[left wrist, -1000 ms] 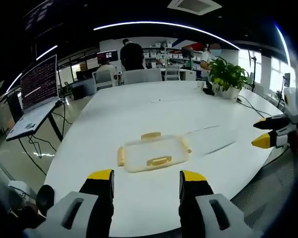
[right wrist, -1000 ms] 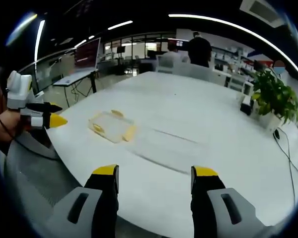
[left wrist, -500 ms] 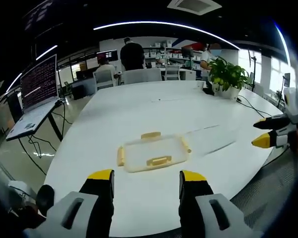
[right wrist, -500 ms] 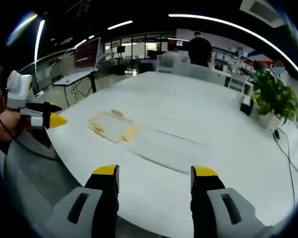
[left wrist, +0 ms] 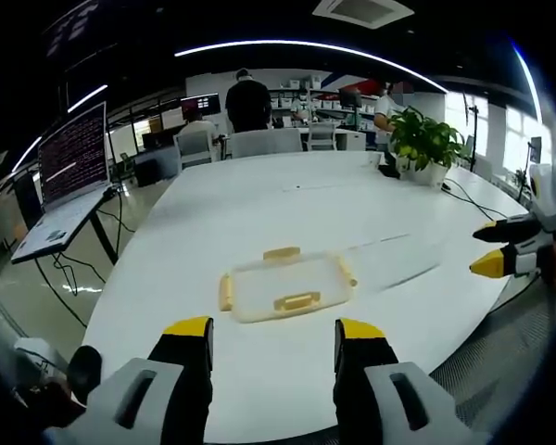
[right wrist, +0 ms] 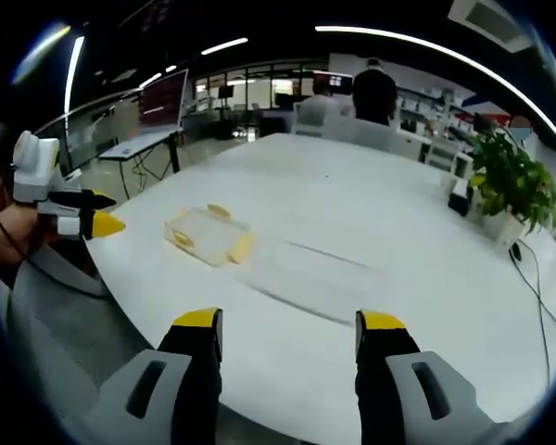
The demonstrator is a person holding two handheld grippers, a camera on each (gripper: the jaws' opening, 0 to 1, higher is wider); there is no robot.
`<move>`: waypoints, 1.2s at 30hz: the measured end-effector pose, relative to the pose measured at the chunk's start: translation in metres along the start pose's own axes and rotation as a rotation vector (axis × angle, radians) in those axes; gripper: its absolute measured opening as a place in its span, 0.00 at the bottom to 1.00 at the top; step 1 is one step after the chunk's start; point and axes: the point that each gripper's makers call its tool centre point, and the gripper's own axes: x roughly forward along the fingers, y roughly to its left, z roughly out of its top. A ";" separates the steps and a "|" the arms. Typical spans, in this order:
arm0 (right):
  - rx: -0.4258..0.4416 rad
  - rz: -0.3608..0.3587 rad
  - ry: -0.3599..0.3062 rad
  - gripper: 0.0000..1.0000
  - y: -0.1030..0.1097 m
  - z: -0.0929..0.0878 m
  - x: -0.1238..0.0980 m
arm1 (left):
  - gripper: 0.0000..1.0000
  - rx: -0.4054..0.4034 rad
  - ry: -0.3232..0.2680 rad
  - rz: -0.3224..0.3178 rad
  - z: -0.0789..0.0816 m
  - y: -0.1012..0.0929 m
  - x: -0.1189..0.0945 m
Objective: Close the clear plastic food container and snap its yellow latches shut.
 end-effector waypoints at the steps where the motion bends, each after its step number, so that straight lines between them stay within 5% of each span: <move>1: 0.000 -0.001 0.000 0.55 0.000 0.000 0.000 | 0.47 0.001 0.000 0.000 0.000 0.000 0.000; 36: 0.005 0.035 0.026 0.54 0.006 -0.004 0.003 | 0.47 0.007 0.031 -0.050 -0.002 -0.009 0.002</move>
